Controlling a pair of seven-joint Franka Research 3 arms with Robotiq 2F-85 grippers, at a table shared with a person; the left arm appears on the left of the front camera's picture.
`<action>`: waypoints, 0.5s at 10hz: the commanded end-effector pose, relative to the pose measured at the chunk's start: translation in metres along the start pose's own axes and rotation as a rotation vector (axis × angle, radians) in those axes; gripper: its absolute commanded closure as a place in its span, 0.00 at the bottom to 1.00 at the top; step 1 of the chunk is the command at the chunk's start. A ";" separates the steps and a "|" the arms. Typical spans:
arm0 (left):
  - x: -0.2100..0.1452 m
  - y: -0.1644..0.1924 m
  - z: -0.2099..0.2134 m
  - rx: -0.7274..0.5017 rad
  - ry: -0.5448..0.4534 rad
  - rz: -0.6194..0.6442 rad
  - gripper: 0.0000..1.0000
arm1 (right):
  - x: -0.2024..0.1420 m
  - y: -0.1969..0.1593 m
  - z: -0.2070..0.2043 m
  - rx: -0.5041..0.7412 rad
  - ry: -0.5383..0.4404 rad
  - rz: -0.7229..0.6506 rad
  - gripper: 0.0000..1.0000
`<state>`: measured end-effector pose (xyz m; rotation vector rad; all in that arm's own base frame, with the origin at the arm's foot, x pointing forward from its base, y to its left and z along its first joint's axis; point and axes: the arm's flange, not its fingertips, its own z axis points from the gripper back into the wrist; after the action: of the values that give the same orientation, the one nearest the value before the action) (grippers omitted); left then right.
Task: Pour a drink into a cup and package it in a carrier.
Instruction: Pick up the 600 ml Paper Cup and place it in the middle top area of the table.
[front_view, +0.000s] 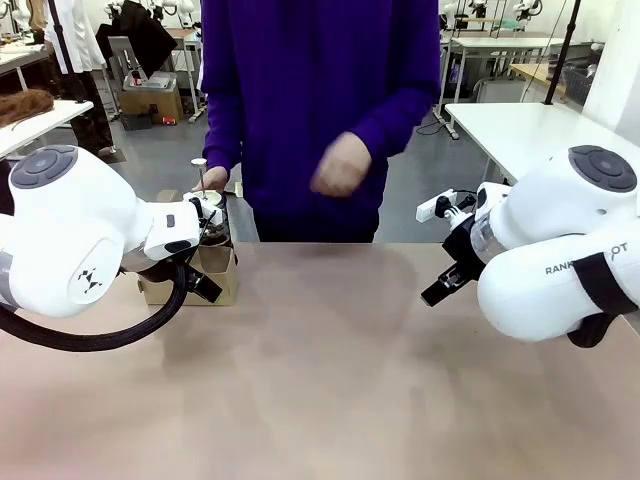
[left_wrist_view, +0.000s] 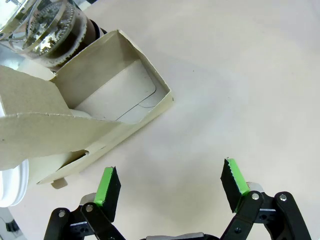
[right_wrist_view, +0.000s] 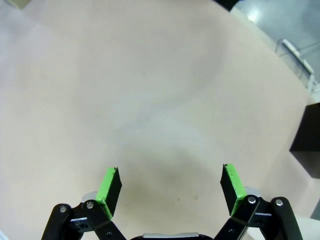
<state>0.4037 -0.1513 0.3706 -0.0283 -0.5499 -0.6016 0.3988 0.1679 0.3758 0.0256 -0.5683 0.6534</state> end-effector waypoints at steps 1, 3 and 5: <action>0.000 0.000 0.000 0.000 0.000 0.000 0.00 | 0.034 -0.039 0.033 0.034 0.000 -0.008 0.00; 0.000 0.000 0.000 0.000 0.000 0.000 0.00 | 0.070 -0.090 0.069 0.085 0.014 -0.003 0.00; 0.000 0.000 0.000 0.000 0.000 0.000 0.00 | 0.077 -0.152 0.113 0.245 -0.062 0.038 0.00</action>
<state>0.4038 -0.1513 0.3706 -0.0280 -0.5499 -0.6015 0.4677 0.0964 0.5236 0.1620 -0.5710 0.6894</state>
